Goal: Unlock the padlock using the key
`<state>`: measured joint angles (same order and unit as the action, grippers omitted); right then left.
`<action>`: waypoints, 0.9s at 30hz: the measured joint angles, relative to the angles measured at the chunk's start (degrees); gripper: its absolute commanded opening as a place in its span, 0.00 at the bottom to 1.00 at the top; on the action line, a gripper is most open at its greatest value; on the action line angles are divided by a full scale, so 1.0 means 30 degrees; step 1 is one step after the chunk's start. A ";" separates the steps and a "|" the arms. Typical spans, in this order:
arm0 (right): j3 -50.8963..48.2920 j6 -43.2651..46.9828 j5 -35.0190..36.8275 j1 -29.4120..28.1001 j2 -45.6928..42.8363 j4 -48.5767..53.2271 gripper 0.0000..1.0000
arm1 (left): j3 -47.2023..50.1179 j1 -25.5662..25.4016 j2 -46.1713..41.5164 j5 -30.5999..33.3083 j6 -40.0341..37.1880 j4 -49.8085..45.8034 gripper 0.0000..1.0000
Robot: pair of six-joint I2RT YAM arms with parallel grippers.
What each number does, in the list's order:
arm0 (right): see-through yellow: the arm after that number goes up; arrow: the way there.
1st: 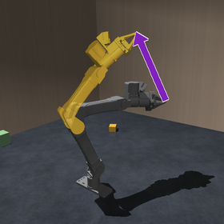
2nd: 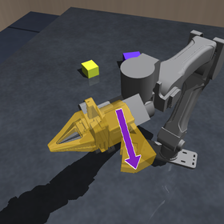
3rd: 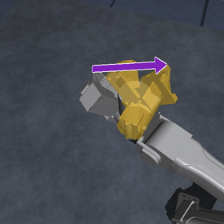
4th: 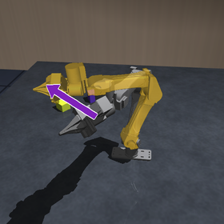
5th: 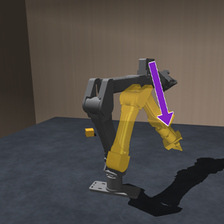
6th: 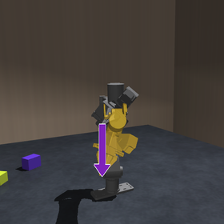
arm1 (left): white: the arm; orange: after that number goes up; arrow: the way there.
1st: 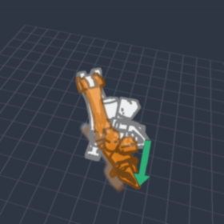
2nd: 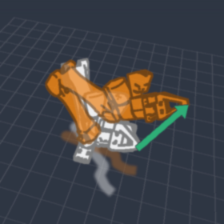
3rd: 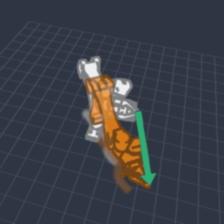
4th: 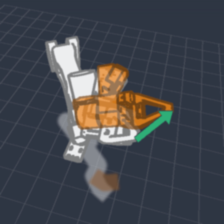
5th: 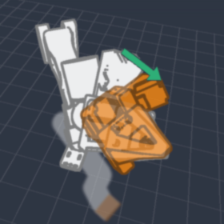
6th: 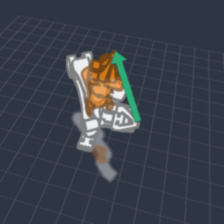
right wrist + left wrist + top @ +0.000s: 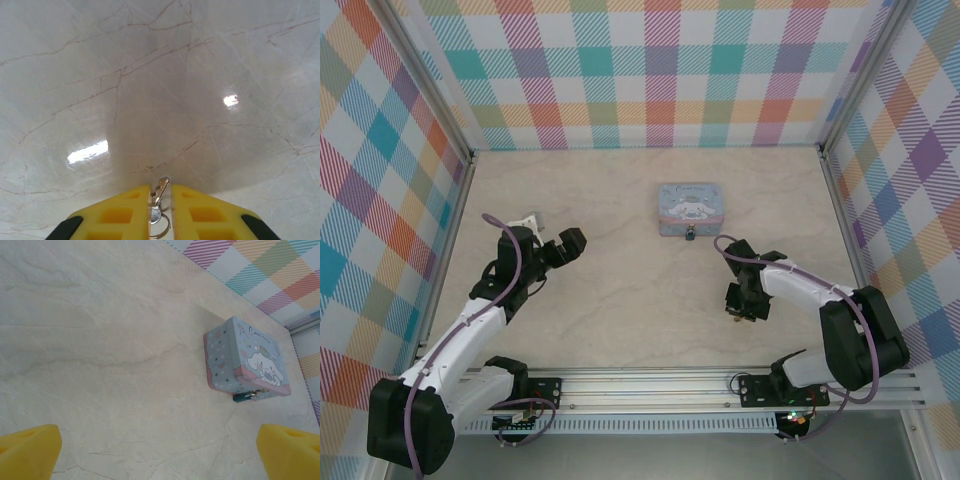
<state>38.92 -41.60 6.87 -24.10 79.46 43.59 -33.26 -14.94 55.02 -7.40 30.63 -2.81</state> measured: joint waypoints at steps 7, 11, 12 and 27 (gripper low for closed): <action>0.0000 -0.0022 0.0007 -0.0066 -0.0029 0.0153 0.27 | 0.0000 0.0000 0.0000 0.0066 0.0000 -0.0029 1.00; 0.0007 -0.0160 0.0066 -0.0204 -0.0656 0.0532 0.34 | 0.0000 0.0000 0.0000 0.0153 0.0000 -0.0029 1.00; 0.0007 -0.0226 0.0066 -0.0211 -0.0889 0.0612 0.35 | 0.0000 0.0000 0.0000 0.0168 0.0000 -0.0029 1.00; -0.0219 -0.0947 -0.0430 -0.0474 -0.1180 0.0444 0.40 | 0.0000 0.0000 -0.0007 0.0197 -0.0007 -0.0036 1.00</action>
<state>38.26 -44.45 5.58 -25.52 75.92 44.93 -33.26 -14.94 55.00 -6.81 30.61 -2.92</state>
